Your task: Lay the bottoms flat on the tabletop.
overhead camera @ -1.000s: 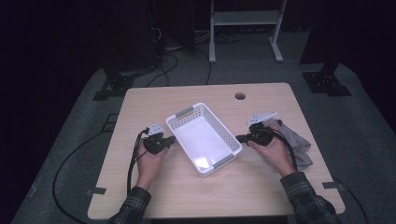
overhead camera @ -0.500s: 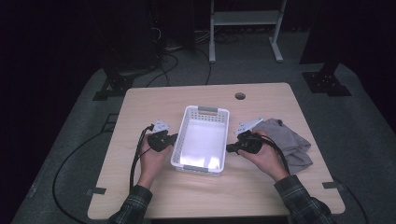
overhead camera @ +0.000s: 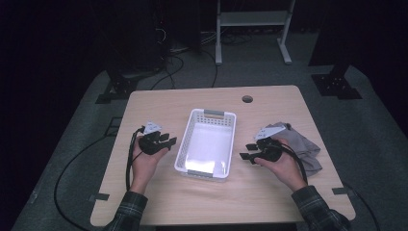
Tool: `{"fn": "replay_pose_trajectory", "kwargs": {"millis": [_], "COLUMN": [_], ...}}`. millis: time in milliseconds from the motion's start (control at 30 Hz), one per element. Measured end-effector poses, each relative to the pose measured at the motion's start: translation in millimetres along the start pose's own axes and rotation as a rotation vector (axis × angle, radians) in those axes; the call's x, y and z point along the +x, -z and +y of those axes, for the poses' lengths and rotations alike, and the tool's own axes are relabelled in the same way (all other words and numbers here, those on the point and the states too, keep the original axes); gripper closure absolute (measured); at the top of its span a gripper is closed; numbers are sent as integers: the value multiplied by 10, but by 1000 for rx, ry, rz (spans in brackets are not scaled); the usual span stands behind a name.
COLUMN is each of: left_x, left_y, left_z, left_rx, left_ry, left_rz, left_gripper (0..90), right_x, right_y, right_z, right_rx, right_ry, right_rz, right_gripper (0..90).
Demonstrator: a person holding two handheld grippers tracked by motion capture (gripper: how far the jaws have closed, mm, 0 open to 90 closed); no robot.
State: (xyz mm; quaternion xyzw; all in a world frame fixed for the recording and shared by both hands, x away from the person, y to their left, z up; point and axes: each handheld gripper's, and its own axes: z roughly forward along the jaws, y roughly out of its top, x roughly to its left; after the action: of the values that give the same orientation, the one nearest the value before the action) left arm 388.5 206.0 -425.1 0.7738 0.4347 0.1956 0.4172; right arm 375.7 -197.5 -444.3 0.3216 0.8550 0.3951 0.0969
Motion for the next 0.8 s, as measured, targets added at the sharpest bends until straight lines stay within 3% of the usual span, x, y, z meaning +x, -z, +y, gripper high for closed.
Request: {"fn": "replay_pose_trajectory", "kwargs": {"millis": [167, 400, 633, 800], "left_x": [-68, -252, -428, -486], "left_y": [197, 178, 52, -23], "left_z": [86, 84, 44, 36], "left_rx": [-40, 6, 93, 157], "left_ry": [-3, -19, -51, -55], "left_rz": [-27, -102, -93, -66], "left_gripper": [557, 512, 538, 614], "right_x": [4, 16, 85, 75], "right_y": [-6, -38, -72, -103], "right_z": [-224, -379, -425, -473], "right_rx": [27, 66, 37, -16], "right_ry": [-15, -17, 44, 45], "right_rz": [-22, -46, -72, -71], "right_gripper": [453, 401, 322, 270]}}
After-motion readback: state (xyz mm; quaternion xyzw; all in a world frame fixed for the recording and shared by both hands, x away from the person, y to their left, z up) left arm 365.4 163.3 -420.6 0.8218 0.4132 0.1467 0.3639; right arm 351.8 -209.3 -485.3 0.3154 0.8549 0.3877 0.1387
